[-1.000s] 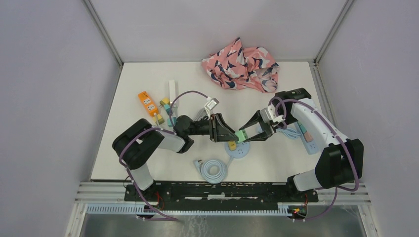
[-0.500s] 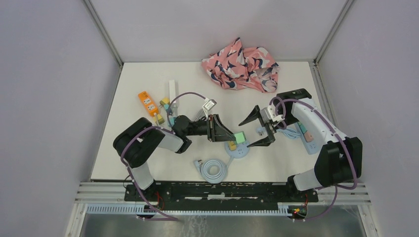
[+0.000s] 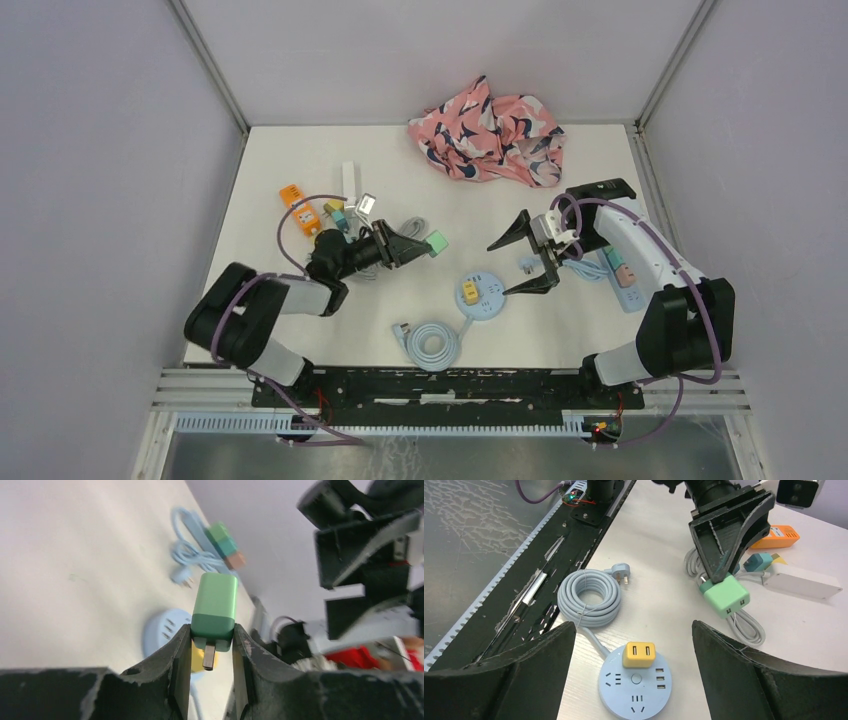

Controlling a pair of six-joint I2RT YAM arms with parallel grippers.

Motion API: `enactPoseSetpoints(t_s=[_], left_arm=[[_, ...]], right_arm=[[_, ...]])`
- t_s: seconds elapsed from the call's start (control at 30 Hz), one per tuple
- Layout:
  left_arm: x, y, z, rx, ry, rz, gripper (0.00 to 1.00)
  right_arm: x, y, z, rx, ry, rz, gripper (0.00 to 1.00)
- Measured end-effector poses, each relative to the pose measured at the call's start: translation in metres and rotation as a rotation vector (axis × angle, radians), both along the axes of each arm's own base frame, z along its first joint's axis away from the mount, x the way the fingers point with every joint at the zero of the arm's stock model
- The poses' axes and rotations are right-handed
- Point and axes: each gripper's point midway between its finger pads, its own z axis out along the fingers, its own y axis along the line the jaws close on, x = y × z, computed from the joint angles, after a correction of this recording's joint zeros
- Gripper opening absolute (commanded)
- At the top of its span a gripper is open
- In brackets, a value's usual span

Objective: Pull the plug off the socket
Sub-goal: Place the plug at the center of the board.

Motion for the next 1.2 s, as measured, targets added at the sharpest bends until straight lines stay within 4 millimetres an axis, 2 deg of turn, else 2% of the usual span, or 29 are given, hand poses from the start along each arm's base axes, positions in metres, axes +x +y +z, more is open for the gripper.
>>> enactPoseSetpoints(t_s=[0.13,0.27,0.43,0.6,0.83,1.0,1.1,1.2], left_arm=[[0.025,0.022,-0.001,0.168,-0.050,0.196,0.03],[0.046,0.057,-0.003,0.326,-0.088,0.397,0.03],[0.065,0.106,-0.031,0.485,0.005,0.593,0.03],[0.079,0.148,-0.056,0.564,0.130,0.728,0.03],[0.088,0.187,-0.078,0.587,0.300,0.879,0.04],[0.092,0.207,-0.083,0.592,0.388,0.977,0.22],[0.093,0.216,-0.087,0.603,0.439,1.017,0.38],[0.093,0.221,-0.091,0.618,0.482,1.041,0.59]], right_arm=[[0.000,-0.001,-0.001,-0.002,0.000,-0.001,0.92],[0.000,-0.001,-0.001,-0.004,0.001,-0.001,0.92],[0.000,-0.001,-0.002,-0.007,0.003,0.000,0.92],[0.001,-0.001,-0.004,-0.010,0.011,0.001,0.92],[0.001,-0.001,-0.006,-0.014,0.021,0.001,0.92],[0.001,-0.001,-0.007,-0.015,0.023,0.001,0.92],[0.001,-0.001,-0.007,-0.017,0.023,0.001,0.92],[0.002,-0.001,-0.007,-0.018,0.023,0.001,0.92]])
